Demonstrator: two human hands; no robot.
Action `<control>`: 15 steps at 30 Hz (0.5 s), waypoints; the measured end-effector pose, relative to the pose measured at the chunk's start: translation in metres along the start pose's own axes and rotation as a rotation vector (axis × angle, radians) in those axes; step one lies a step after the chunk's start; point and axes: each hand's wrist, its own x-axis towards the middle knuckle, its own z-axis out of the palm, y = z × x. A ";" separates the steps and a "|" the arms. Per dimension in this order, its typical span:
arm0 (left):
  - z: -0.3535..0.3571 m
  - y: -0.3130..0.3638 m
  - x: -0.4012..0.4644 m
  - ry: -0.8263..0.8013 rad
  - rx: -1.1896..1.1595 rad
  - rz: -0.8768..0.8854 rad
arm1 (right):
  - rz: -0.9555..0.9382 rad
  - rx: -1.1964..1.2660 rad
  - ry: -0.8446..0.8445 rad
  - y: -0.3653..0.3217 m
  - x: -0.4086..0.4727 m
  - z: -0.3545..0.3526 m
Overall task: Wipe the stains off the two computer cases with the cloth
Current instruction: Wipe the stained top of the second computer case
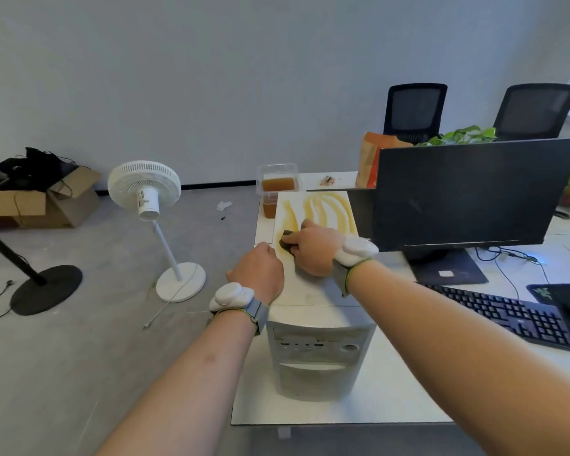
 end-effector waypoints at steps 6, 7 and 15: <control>-0.003 -0.001 0.003 -0.029 -0.009 0.016 | -0.089 0.272 -0.233 0.021 -0.024 -0.041; -0.004 -0.002 0.002 -0.030 -0.006 0.023 | -0.082 0.335 -0.219 0.023 -0.023 -0.047; -0.001 0.000 0.004 -0.019 -0.027 0.001 | 0.083 0.039 0.262 0.023 0.015 -0.009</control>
